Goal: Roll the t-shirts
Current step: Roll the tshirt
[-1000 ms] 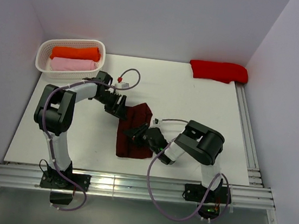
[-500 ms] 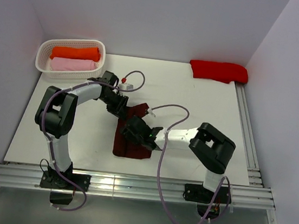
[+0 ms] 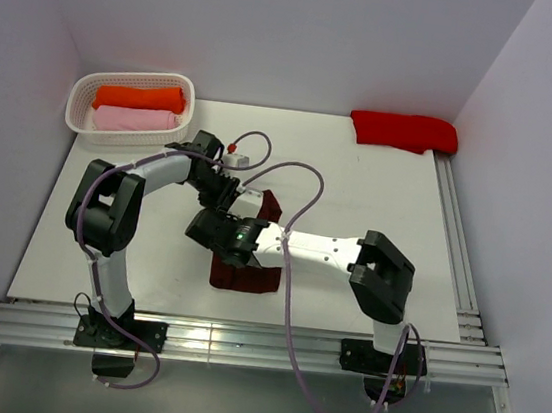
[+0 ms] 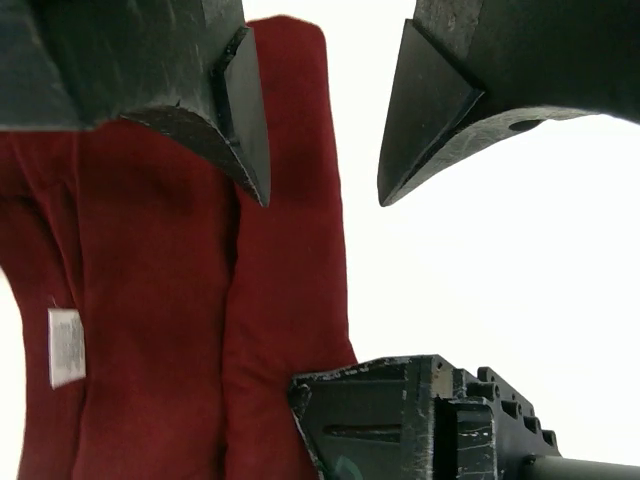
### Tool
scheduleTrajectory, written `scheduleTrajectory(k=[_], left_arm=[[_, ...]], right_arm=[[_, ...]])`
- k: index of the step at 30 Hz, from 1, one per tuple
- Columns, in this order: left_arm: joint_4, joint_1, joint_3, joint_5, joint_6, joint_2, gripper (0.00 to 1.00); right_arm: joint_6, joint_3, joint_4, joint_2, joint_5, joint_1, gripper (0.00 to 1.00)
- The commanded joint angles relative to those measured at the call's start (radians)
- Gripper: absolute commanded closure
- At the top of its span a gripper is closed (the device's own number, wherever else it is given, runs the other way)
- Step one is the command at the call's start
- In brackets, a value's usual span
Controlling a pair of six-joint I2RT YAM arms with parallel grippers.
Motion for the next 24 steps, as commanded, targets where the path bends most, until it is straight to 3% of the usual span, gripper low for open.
scheduleTrajectory(k=[1, 5, 14, 24], left_arm=[[0.043, -0.006, 0.026, -0.08, 0.016, -0.007, 0.62], [0.042, -0.006, 0.026, -0.08, 0.015, -0.002, 0.62], [0.039, -0.007, 0.031, -0.075, 0.018, -0.001, 0.6], [0.036, -0.006, 0.035, -0.061, 0.029, 0.0, 0.44]], right_arm=[[-0.09, 0.051, 0.008, 0.068, 0.065, -0.001, 0.46], [-0.132, 0.075, 0.062, 0.122, 0.044, -0.001, 0.46], [-0.101, 0.08, -0.011, 0.185, 0.021, 0.007, 0.47], [-0.095, 0.06, -0.064, 0.26, -0.041, 0.025, 0.44]])
